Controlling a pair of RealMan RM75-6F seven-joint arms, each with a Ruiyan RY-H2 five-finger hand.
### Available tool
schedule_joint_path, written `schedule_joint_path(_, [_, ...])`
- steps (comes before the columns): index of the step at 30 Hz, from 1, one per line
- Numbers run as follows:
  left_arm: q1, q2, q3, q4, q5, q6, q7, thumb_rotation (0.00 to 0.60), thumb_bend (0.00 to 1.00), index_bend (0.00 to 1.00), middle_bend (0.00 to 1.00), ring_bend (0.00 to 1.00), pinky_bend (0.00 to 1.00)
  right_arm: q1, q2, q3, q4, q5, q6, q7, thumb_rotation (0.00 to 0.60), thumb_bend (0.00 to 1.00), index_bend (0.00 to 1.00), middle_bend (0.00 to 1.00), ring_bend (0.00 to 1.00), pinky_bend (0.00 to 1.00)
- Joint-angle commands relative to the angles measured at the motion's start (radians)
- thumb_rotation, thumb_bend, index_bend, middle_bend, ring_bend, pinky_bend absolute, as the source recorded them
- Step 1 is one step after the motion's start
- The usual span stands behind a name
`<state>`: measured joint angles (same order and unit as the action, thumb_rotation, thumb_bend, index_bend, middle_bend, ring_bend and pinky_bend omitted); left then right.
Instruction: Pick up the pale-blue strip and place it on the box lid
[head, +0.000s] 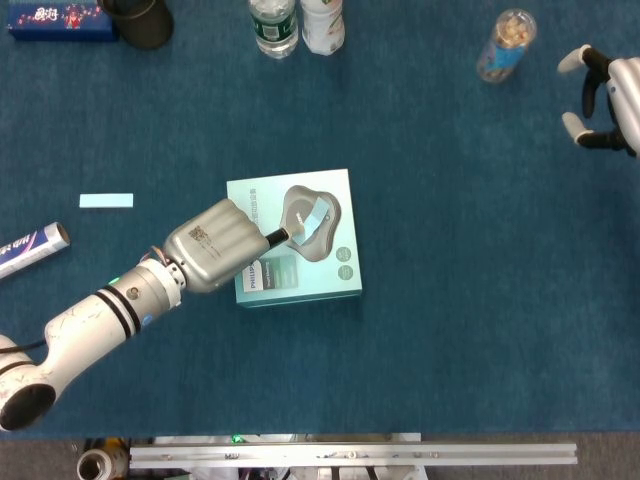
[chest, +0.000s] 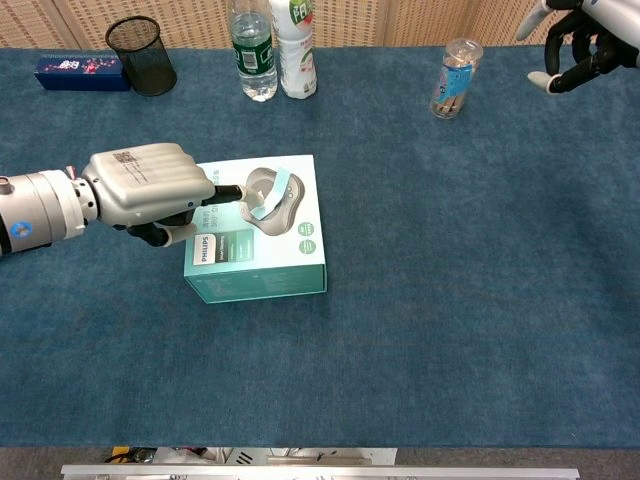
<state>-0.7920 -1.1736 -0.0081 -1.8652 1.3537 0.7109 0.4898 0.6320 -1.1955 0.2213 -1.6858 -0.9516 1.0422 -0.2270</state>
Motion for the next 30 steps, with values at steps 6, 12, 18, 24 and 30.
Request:
schedule_joint_path(6, [-0.020,-0.020,0.006,0.013,-0.025,-0.008,0.012,0.600,0.70,0.11,0.89,0.94,0.98,-0.005,0.000,0.001,0.007,0.001,-0.002,0.006,0.600,0.29,0.36,0.67,0.77,1.00])
schedule_joint_path(12, [-0.032,-0.028,0.011,0.014,-0.053,-0.005,0.029,0.600,0.70,0.11,0.89,0.94,0.98,-0.010,0.005,0.002,0.011,0.001,-0.006,0.012,0.600,0.29,0.36,0.67,0.77,1.00])
schedule_joint_path(18, [-0.025,-0.013,0.024,-0.006,-0.044,0.024,0.031,0.600,0.70,0.11,0.89,0.94,0.98,-0.014,0.008,0.004,0.014,-0.002,-0.006,0.017,0.600,0.29,0.36,0.67,0.77,1.00])
schedule_joint_path(24, [-0.020,-0.010,0.041,-0.019,-0.026,0.039,0.039,0.600,0.70,0.11,0.89,0.93,0.97,-0.015,0.006,0.005,0.014,-0.004,-0.008,0.018,0.600,0.29,0.36,0.67,0.77,1.00])
schedule_joint_path(30, [-0.024,-0.019,0.049,-0.018,-0.031,0.038,0.049,0.600,0.70,0.11,0.89,0.93,0.97,-0.017,0.008,0.005,0.010,-0.005,-0.006,0.016,0.600,0.29,0.36,0.67,0.77,1.00])
